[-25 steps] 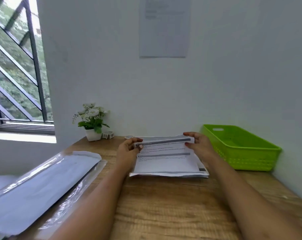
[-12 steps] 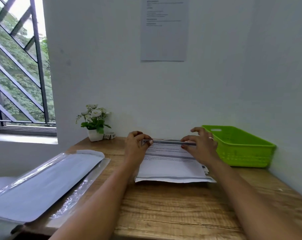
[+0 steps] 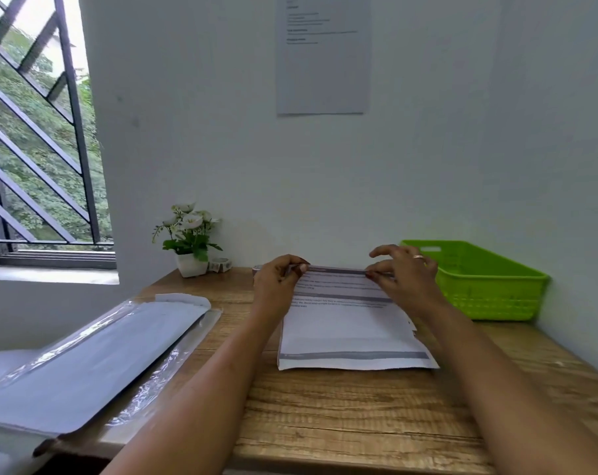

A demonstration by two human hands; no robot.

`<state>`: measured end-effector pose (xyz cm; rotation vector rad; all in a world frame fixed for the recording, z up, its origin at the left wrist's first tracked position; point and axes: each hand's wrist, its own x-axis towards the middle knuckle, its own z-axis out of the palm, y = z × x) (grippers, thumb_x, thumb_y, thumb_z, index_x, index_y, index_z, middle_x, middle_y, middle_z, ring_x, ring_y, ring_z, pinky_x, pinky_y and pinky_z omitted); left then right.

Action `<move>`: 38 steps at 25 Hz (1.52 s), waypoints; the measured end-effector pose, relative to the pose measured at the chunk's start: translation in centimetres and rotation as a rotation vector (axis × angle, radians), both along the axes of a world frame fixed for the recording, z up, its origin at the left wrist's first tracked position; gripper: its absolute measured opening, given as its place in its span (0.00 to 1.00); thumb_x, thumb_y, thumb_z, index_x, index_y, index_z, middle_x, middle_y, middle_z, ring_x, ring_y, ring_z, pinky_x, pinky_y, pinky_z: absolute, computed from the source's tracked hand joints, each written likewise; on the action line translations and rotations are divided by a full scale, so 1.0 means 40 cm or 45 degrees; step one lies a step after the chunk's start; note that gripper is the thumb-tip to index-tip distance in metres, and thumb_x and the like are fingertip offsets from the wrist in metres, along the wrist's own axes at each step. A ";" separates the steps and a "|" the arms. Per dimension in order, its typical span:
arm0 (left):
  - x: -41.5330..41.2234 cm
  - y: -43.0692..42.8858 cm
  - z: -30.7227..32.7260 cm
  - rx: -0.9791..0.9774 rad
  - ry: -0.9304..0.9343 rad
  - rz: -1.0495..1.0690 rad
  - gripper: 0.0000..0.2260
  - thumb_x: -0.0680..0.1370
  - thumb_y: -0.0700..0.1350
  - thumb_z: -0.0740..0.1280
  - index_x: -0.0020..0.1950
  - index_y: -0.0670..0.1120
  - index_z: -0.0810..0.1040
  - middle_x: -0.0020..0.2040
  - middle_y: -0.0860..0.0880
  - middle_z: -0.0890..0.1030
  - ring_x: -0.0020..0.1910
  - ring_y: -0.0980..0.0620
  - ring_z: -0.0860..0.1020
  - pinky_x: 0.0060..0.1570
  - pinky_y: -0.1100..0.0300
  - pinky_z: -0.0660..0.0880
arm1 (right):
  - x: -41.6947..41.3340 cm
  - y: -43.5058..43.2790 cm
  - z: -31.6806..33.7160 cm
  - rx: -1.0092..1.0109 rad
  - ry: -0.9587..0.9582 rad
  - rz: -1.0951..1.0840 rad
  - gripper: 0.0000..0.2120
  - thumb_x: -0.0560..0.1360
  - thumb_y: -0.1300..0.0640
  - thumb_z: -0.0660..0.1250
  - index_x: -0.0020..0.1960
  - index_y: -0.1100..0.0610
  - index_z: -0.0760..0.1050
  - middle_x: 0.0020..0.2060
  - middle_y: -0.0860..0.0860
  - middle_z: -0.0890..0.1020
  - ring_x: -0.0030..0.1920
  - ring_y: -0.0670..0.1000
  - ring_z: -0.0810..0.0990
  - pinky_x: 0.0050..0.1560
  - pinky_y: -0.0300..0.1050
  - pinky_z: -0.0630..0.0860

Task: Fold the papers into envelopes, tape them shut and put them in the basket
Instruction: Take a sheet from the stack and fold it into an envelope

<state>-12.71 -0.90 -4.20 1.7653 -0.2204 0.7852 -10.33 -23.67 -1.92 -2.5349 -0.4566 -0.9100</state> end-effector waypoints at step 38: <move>-0.036 0.070 0.020 -0.587 0.738 -0.565 0.14 0.77 0.40 0.66 0.61 0.49 0.70 0.55 0.43 0.77 0.50 0.44 0.78 0.48 0.47 0.79 | 0.012 -0.028 -0.021 1.350 0.443 0.591 0.10 0.72 0.72 0.65 0.40 0.59 0.80 0.46 0.53 0.82 0.42 0.51 0.80 0.28 0.36 0.76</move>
